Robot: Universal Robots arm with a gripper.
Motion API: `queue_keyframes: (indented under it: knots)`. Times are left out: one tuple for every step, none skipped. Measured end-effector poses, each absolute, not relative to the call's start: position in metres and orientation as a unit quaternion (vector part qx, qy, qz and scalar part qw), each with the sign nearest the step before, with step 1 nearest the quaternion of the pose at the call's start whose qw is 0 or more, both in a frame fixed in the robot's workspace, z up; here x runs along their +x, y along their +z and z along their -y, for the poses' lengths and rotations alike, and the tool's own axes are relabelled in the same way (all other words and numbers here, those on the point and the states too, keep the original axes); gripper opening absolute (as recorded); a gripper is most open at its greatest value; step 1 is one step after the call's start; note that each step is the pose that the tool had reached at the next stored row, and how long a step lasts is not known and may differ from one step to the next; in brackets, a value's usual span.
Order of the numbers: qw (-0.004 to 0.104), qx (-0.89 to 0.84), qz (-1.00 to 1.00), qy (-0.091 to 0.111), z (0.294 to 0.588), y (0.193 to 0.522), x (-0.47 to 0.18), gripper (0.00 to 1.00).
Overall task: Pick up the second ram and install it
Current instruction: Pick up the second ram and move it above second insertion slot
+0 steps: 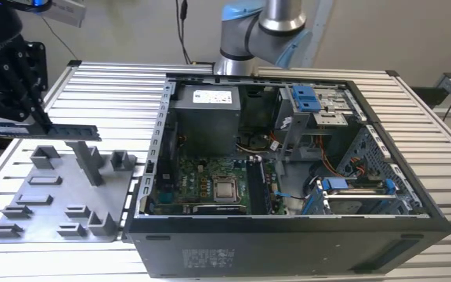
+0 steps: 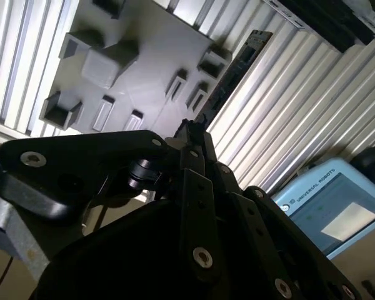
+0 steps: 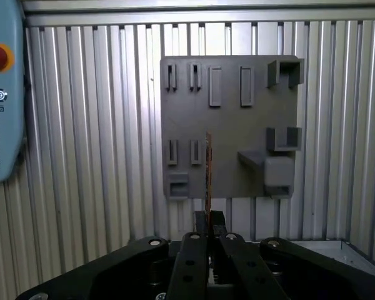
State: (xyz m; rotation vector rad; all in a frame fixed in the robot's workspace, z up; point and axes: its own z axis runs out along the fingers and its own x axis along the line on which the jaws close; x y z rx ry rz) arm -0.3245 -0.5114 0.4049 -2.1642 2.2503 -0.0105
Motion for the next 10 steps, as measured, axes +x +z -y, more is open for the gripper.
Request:
queue_keyframes:
  knots:
    - [0.01, -0.693, -0.721, -0.003, 0.511, 0.405, -0.322, 0.14]
    - [0.01, -0.693, -0.721, -0.003, 0.511, 0.405, -0.32, 0.14]
    - [0.009, -0.693, -0.721, -0.003, 0.511, 0.405, -0.317, 0.14]
    - [0.009, -0.693, -0.721, -0.003, 0.511, 0.405, -0.314, 0.14]
    - [0.009, -0.693, -0.721, -0.003, 0.511, 0.405, -0.311, 0.14]
    - [0.009, -0.693, -0.721, -0.002, 0.511, 0.405, -0.308, 0.14]
    - [0.009, -0.693, -0.721, -0.002, 0.511, 0.405, -0.305, 0.14]
    - [0.008, -0.693, -0.721, -0.002, 0.511, 0.405, -0.301, 0.14]
    - [0.008, -0.693, -0.721, -0.002, 0.511, 0.405, -0.297, 0.14]
    - [0.008, -0.693, -0.721, -0.002, 0.511, 0.405, -0.293, 0.14]
